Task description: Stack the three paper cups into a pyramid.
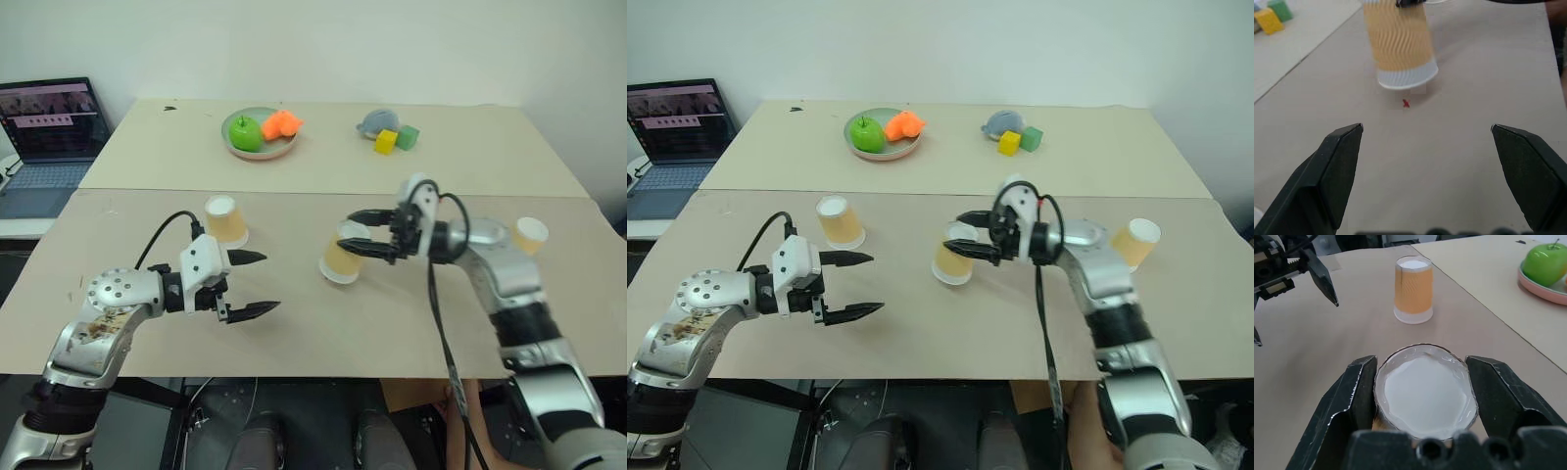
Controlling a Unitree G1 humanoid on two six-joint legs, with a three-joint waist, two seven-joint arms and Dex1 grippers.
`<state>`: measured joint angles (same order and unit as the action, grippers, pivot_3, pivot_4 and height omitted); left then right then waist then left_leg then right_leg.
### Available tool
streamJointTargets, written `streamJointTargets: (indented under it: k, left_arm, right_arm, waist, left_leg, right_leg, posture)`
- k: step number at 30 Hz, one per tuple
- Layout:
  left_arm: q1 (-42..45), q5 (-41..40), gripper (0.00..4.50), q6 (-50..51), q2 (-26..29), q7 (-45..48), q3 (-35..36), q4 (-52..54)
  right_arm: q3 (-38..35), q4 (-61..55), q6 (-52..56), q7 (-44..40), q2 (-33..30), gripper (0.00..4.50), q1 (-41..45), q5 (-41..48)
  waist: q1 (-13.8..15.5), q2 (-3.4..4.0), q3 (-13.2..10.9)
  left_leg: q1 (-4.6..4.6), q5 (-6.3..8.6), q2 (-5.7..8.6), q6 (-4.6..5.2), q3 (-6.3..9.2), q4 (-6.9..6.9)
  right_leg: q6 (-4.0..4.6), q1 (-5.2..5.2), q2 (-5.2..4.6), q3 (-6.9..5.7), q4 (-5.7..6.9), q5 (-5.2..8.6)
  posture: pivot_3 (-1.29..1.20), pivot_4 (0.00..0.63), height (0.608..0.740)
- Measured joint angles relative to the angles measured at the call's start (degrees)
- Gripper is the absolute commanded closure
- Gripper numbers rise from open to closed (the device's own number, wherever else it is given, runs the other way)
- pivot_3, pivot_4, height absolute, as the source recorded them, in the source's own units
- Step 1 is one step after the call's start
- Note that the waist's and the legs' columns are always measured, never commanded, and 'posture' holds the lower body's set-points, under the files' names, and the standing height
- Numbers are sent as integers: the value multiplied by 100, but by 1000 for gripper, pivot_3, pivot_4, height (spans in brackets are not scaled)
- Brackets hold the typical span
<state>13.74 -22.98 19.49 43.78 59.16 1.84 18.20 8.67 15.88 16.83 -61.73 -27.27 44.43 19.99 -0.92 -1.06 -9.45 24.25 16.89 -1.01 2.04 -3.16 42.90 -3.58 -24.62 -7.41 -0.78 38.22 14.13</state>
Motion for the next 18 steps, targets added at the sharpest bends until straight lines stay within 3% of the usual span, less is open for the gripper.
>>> streamJointTargets:
  k: [7, 17, 18]
  left_arm:
    - [-549, -89, 17, 199, -61, -461, 176, 575]
    - [-727, -185, 17, 291, -70, -806, 326, 816]
    - [-727, -185, 17, 294, -70, -815, 326, 817]
  right_arm:
    - [200, 1540, -959, -488, 774, 1832, 910, -432]
    - [195, 2242, -1517, -857, 950, 1832, 1106, -746]
    - [188, 2301, -1592, -830, 971, 1338, 1110, -765]
  waist:
    - [27, -1, -3]
    - [-16, -1, -4]
    - [-20, -1, -4]
  left_leg:
    - [45, -10, 2, -16, 0, 2]
    - [37, -16, 0, -27, 0, 3]
    - [37, -16, 1, -27, 0, 3]
  right_leg:
    - [2, -54, -2, -1, 36, -1]
    - [13, -66, -2, 2, 73, 4]
    - [13, -67, -2, 2, 72, 4]
  posture:
    - [0, 150, 678]
    - [0, 150, 678]
    - [0, 150, 678]
